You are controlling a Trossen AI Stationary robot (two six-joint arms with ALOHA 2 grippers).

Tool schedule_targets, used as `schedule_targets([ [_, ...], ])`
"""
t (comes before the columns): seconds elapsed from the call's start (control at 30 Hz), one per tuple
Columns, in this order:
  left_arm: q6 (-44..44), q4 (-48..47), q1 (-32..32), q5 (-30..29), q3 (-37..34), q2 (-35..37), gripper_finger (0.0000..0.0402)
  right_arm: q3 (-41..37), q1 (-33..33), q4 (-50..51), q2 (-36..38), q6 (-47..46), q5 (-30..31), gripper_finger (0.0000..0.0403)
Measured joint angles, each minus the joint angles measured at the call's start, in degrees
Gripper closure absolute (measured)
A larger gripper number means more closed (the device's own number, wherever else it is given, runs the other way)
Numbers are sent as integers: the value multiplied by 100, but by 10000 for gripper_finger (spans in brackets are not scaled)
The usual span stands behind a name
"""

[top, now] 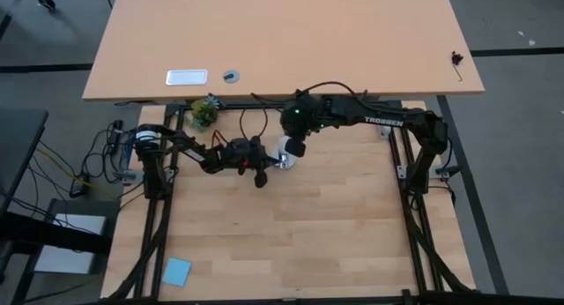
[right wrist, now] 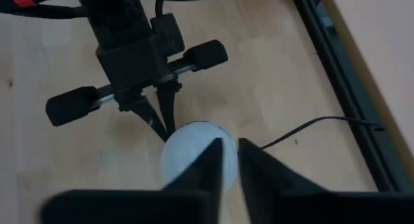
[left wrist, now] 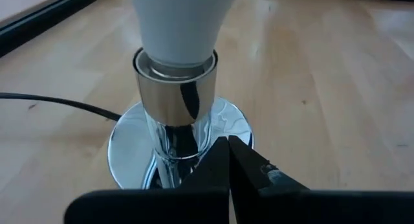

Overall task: Screw lightbulb
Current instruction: Insert the lightbulb into the lamp

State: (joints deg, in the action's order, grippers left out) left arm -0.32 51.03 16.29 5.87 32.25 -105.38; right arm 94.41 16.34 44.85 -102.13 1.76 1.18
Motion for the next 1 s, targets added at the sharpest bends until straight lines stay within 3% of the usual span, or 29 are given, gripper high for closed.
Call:
schedule_targets([
  [0.1,2,4,0,-15,0,0,401,0,-8,38,-15,-24,-192,393],
  [0.3,7,0,21,-46,0,0,401,0,-44,56,-159,-75,-392,372],
  [0.57,9,-33,22,-149,0,0,401,-4,-39,195,-296,-70,-407,396],
  [1.0,9,-47,22,-153,2,0,401,2,-11,-37,-363,-66,-412,387],
])
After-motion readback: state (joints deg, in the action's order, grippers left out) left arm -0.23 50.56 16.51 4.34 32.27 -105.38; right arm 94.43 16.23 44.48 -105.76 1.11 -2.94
